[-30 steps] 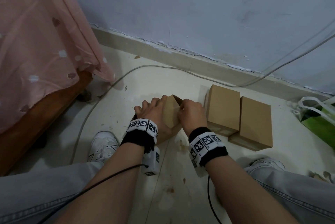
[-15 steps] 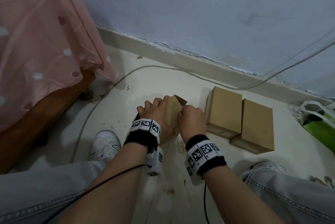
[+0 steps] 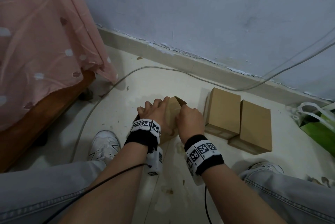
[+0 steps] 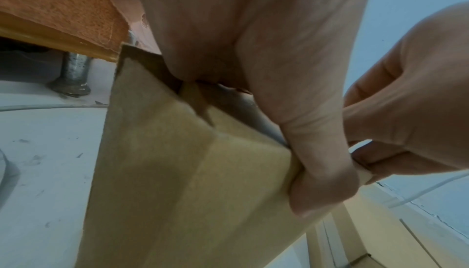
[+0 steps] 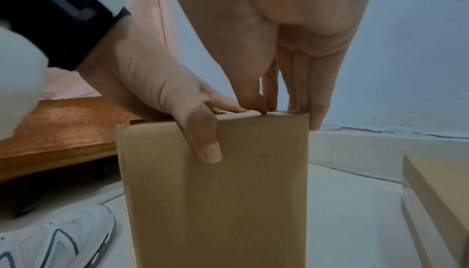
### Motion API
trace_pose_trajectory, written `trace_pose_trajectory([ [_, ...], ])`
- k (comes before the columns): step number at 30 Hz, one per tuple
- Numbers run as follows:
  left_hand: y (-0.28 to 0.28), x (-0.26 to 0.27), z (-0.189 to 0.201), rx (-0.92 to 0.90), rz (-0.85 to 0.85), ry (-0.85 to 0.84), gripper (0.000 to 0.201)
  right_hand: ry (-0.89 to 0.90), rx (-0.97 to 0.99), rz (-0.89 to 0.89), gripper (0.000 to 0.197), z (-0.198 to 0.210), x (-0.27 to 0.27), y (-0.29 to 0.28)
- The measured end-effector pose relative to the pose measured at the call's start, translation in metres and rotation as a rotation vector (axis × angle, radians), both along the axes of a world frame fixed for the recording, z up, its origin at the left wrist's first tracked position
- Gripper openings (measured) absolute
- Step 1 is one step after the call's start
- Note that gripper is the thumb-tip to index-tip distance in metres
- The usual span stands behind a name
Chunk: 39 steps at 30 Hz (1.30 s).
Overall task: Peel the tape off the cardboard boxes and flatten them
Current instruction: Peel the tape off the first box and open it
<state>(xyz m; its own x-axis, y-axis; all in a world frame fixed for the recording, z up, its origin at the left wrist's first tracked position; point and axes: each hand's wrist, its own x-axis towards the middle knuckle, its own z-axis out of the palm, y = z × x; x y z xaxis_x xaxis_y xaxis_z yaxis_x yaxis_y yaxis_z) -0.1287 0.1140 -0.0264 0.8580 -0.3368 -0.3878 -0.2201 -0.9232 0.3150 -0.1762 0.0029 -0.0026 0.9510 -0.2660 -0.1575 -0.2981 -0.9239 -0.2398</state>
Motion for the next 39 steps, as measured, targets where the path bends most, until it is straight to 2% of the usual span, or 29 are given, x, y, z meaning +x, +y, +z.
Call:
trace_pose_trajectory([
  [4, 0.000, -0.003, 0.003, -0.039, 0.027, 0.003, 0.129, -0.081, 0.134, -0.073, 0.016, -0.011, -0.002, -0.015],
  [6, 0.000, -0.002, 0.001, -0.042, 0.026, -0.009, 0.127, -0.115, 0.154, -0.040, 0.020, -0.012, -0.005, -0.018],
  [9, 0.000, 0.002, -0.001, -0.035, 0.014, -0.010, 0.123, -0.105, 0.073, 0.031, 0.025, -0.014, -0.004, -0.017],
  [13, -0.001, 0.003, -0.004, -0.024, -0.003, -0.033, 0.118, -0.076, -0.065, 0.033, 0.024, -0.015, 0.002, -0.011],
  [20, 0.000, 0.004, -0.008, 0.008, -0.005, -0.025, 0.129, 0.031, -0.201, 0.117, 0.014, 0.005, 0.006, 0.005],
  [24, 0.001, 0.003, -0.009, 0.002, 0.003, -0.022, 0.129, 0.062, -0.186, 0.127, 0.018, 0.009, 0.006, 0.008],
  [27, 0.000, 0.000, -0.007, -0.027, 0.010, -0.035, 0.124, 0.016, -0.115, 0.084, 0.015, 0.002, 0.008, -0.003],
  [29, 0.001, -0.002, -0.007, -0.064, 0.022, -0.045, 0.120, -0.024, 0.033, -0.042, 0.012, -0.002, 0.010, -0.014],
  [31, 0.002, -0.003, -0.008, -0.086, 0.031, -0.052, 0.119, -0.096, 0.266, -0.224, 0.018, -0.007, 0.014, -0.028],
  [35, 0.003, -0.004, -0.006, -0.102, 0.035, -0.046, 0.121, -0.203, 0.851, -0.523, 0.018, -0.014, 0.016, -0.049],
  [37, 0.004, -0.004, -0.006, -0.100, 0.032, -0.044, 0.123, -0.211, 1.149, -0.628, 0.018, -0.015, 0.013, -0.053],
  [39, 0.009, -0.005, -0.007, -0.109, 0.046, -0.052, 0.124, -0.225, 1.300, -0.670, 0.017, -0.014, 0.011, -0.053],
])
